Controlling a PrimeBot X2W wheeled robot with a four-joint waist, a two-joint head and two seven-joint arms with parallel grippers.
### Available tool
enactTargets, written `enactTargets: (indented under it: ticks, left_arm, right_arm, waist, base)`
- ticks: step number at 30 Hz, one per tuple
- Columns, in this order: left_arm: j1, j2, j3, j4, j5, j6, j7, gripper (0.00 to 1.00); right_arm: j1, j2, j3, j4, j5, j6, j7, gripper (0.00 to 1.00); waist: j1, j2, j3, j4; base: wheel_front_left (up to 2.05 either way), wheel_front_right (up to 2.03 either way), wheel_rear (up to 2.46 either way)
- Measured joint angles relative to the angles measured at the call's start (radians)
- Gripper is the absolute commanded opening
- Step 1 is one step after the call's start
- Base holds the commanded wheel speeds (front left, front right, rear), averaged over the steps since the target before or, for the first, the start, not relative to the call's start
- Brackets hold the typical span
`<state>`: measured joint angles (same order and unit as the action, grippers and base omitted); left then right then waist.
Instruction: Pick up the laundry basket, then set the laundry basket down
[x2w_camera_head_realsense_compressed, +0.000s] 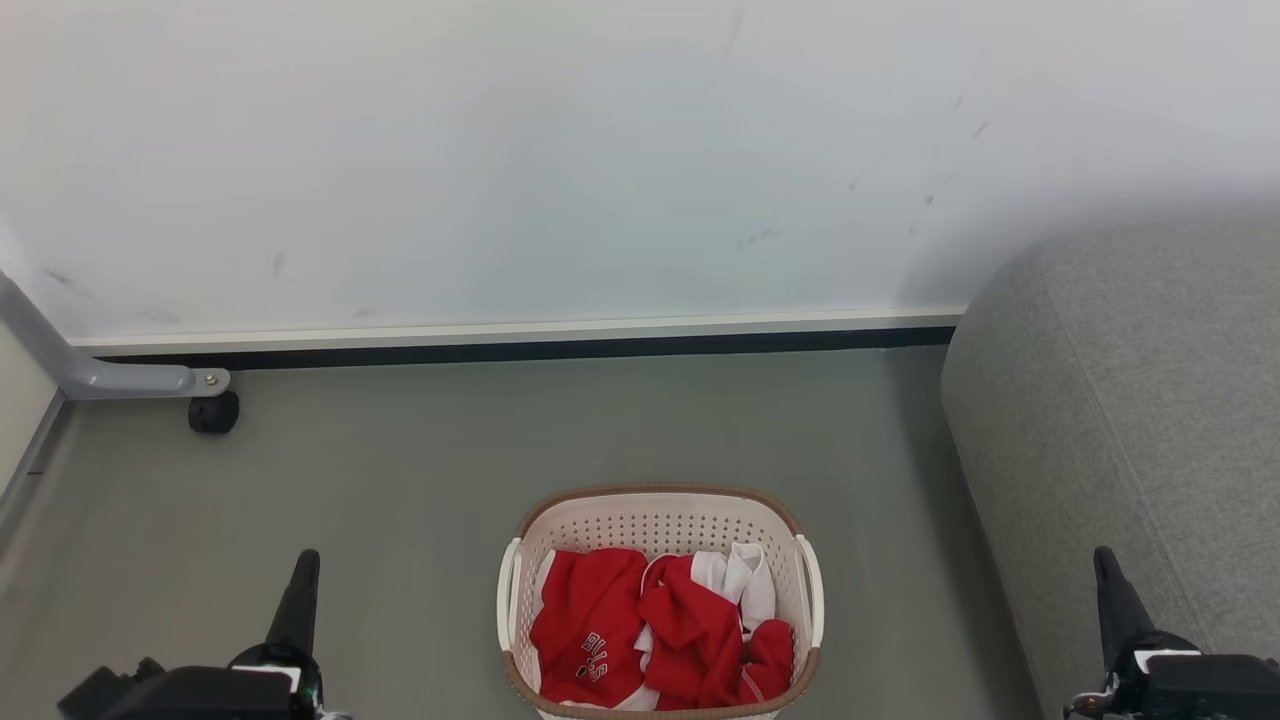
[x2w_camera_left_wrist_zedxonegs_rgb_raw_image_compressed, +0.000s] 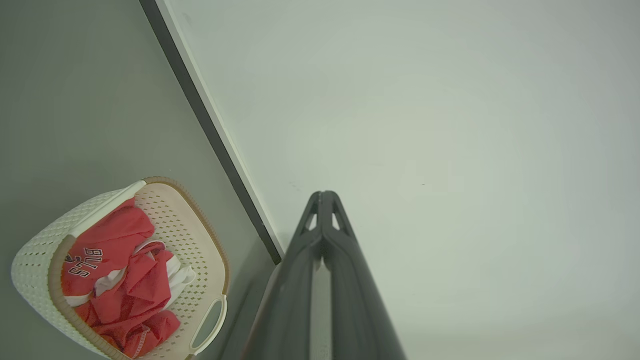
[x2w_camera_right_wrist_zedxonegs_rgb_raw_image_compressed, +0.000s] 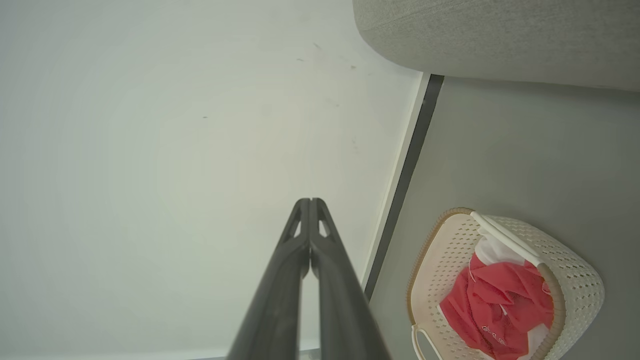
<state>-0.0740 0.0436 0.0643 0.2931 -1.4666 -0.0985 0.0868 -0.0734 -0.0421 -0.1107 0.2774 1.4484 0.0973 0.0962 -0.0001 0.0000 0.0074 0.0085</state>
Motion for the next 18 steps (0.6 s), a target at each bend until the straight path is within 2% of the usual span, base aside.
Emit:
enactTargets:
  ticks: [9,18]
  left_arm:
    - [-0.004,-0.002,0.026,0.002,-0.119,-0.023,0.027,0.00]
    - [-0.005,-0.002,0.026,0.002,-0.133,-0.025,0.027,0.00]
  right_arm:
    - [-0.014,0.000,-0.021,0.020,0.145,0.019,0.017,0.00]
    - [-0.019,0.000,-0.022,0.021,0.147,0.023,0.017,0.00]
  waist:
    - [0.0000,0.0000,-0.006,-0.009]
    - [0.0000,0.0000,-0.006,-0.009]
  base:
    - [0.00,0.00,0.00]
    - [0.00,0.00,0.00]
